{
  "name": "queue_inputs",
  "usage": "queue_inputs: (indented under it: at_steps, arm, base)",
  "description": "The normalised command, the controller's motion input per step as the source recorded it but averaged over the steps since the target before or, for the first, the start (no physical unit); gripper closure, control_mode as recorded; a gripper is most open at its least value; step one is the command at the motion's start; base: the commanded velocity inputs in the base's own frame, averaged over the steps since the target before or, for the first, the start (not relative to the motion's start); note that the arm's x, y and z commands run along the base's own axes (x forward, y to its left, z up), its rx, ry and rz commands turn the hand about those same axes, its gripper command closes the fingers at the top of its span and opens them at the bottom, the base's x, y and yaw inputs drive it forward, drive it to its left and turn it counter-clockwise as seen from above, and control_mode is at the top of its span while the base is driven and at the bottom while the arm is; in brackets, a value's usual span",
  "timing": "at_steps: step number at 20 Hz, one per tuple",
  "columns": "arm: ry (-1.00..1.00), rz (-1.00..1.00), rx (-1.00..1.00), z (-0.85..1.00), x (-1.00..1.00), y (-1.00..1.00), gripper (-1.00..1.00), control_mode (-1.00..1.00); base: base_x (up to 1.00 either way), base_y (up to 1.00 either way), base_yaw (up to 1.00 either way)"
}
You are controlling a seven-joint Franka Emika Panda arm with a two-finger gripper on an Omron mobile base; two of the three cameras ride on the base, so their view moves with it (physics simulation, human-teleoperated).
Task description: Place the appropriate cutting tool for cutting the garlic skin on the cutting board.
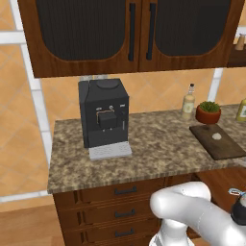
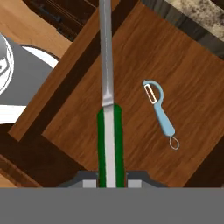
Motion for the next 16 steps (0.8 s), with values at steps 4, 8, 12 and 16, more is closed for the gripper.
queue_inputs:
  at_steps: [4, 8, 12, 16]
  arm:
    - [0.03, 0.02, 0.2, 0.74, 0.74, -0.19, 1.0, -1.0]
    - [0.1, 0.04, 0.22, 0.23, 0.83, -0.23, 1.0, -1.0]
    - [0.11, 0.06, 0.16, -0.03, 0.87, -0.14, 1.0, -1.0]
    - [0.09, 0.01, 0.11, -0.22, 0.83, -0.03, 1.0, -1.0]
  base:
    - [0.0, 0.0, 0.0]
    - [0.0, 0.0, 0.0]
    - [0.0, 0.0, 0.0]
    - [0.0, 0.0, 0.0]
